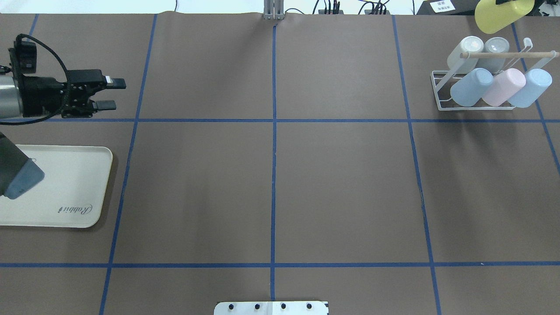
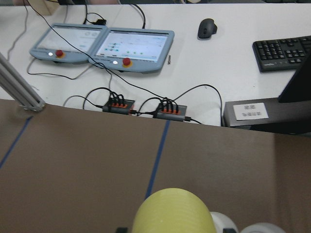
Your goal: Transfer IKEA cup to right arm and place on rack
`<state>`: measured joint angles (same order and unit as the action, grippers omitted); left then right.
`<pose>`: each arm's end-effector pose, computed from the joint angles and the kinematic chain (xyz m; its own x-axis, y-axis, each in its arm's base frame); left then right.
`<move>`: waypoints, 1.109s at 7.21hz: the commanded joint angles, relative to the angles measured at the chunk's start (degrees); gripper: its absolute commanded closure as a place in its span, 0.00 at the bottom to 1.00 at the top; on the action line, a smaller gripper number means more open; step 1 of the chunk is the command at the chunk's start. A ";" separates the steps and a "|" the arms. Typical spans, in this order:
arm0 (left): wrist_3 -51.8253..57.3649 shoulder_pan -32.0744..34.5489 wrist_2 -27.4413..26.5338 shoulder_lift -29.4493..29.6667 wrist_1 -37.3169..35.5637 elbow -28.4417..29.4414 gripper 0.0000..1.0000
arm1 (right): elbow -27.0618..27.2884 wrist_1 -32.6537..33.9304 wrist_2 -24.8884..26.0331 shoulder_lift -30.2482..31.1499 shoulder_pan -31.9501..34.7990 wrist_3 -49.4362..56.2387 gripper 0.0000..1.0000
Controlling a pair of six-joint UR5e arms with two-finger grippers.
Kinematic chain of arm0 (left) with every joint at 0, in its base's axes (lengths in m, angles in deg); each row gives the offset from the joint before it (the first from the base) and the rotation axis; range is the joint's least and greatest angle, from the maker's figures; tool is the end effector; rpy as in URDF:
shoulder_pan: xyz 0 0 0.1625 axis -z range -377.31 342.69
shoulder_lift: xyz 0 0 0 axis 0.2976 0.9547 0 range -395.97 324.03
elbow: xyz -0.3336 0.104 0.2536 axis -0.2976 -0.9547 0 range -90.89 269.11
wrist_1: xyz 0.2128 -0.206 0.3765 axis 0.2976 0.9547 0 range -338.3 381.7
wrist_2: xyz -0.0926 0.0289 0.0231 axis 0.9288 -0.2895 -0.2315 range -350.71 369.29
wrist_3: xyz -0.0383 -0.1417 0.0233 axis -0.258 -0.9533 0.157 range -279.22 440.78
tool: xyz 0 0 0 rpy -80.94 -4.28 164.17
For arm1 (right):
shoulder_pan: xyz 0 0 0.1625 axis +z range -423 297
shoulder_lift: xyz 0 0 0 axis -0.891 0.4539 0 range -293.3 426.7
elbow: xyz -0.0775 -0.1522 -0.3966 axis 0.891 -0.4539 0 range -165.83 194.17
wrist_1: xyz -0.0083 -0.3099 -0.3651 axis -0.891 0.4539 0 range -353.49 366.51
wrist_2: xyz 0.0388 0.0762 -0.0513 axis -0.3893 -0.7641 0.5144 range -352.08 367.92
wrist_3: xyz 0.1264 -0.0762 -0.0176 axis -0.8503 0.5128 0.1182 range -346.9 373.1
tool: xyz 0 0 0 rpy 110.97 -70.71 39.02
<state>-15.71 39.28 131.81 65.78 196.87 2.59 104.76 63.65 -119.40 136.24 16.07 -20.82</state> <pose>0.3201 -0.5823 0.4120 -0.0791 -0.0532 -0.9954 0.4021 0.9120 -0.0807 -0.0969 -0.7295 0.3909 0.6331 -0.2015 0.7474 -0.2913 0.8325 0.4713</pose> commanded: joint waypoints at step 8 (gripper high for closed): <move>61.59 17.76 5.45 -2.77 -46.40 -1.19 0.00 | -32.05 15.10 -4.50 -14.78 6.01 21.35 0.89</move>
<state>42.82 56.62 137.42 64.73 151.69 1.36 74.60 78.19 -123.46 121.45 22.29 -1.42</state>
